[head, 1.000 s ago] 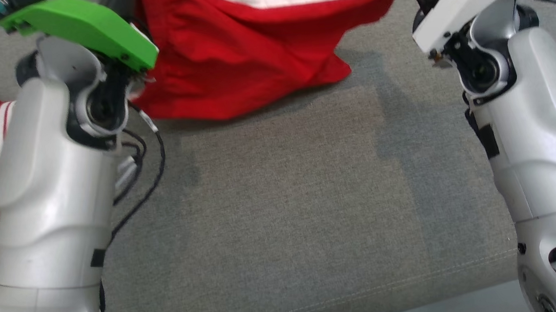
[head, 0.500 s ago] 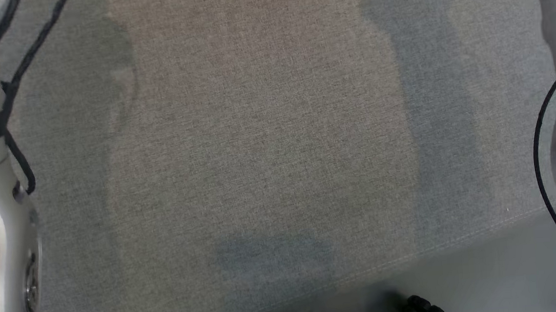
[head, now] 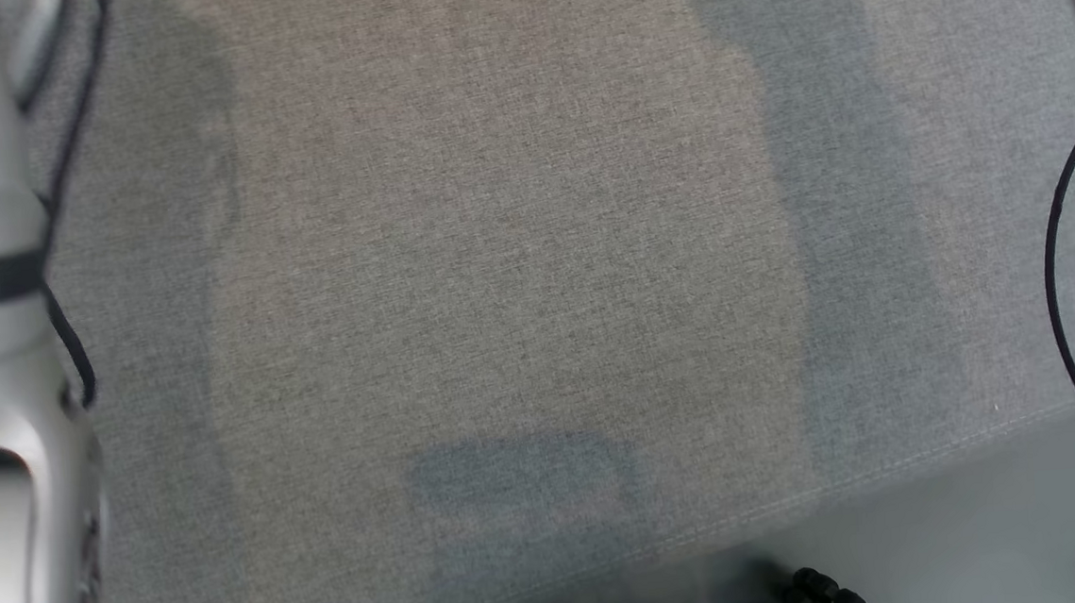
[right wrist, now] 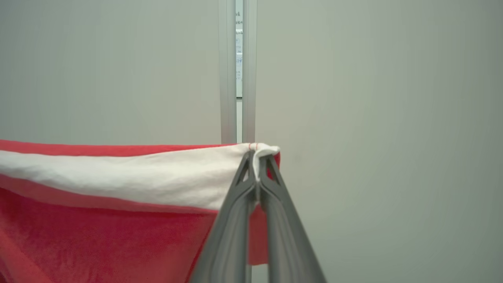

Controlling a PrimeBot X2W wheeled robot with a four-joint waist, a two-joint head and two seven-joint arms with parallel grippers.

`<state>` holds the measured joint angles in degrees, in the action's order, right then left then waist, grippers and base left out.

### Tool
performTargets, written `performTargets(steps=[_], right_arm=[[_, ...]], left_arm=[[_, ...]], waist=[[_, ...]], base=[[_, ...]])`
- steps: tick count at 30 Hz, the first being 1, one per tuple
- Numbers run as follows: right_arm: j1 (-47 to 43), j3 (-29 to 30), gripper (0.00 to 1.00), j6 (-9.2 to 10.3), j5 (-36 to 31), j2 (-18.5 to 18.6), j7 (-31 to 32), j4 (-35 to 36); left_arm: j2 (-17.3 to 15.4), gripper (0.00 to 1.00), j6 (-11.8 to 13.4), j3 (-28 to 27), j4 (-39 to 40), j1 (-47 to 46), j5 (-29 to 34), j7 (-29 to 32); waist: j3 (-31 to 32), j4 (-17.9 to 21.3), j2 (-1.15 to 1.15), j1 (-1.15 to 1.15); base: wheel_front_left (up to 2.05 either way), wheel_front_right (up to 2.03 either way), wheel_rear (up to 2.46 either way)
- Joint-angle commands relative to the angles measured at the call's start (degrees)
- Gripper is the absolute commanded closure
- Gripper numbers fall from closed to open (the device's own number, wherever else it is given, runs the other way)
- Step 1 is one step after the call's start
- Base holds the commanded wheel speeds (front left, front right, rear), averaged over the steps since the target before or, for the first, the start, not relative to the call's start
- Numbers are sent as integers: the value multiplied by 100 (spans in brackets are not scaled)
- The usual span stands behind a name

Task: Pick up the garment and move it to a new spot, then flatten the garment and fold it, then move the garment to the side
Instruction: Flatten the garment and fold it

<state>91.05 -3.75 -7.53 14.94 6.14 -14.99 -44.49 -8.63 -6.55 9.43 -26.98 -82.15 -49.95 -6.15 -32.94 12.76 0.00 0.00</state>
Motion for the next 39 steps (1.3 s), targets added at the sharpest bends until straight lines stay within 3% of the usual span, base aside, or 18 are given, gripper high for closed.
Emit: performTargets(steps=[1,8,15,25,30,39], right_arm=[[-233,-165,100,8,56,76,-18,-65],[-1219,-1218,100,8,746,446,285,-76],[-2556,-1858,100,8,1691,1055,805,634],[-4523,-2002,100,8,2322,1784,1836,1418],[-5340,-1799,100,8,2445,1875,2241,1732],[-6356,-2049,100,8,2577,2103,3221,2772]], left_arm=[[-49,100,-42,110,-39,331,80,-58],[104,100,-90,398,-61,1999,-405,-265],[-69,100,-95,845,269,3619,-634,-106],[-224,100,14,1338,735,5270,-717,264],[-370,100,254,1544,862,5894,-505,302],[-497,100,523,1681,1224,6934,-521,245]], waist=[[48,-54,0,0],[517,-237,0,0],[1310,-359,0,0],[2214,-479,0,0],[2536,-492,0,0],[2913,-351,0,0]], base=[[0,0,0],[0,0,0],[0,0,0],[0,0,0],[0,0,0],[0,0,0]])
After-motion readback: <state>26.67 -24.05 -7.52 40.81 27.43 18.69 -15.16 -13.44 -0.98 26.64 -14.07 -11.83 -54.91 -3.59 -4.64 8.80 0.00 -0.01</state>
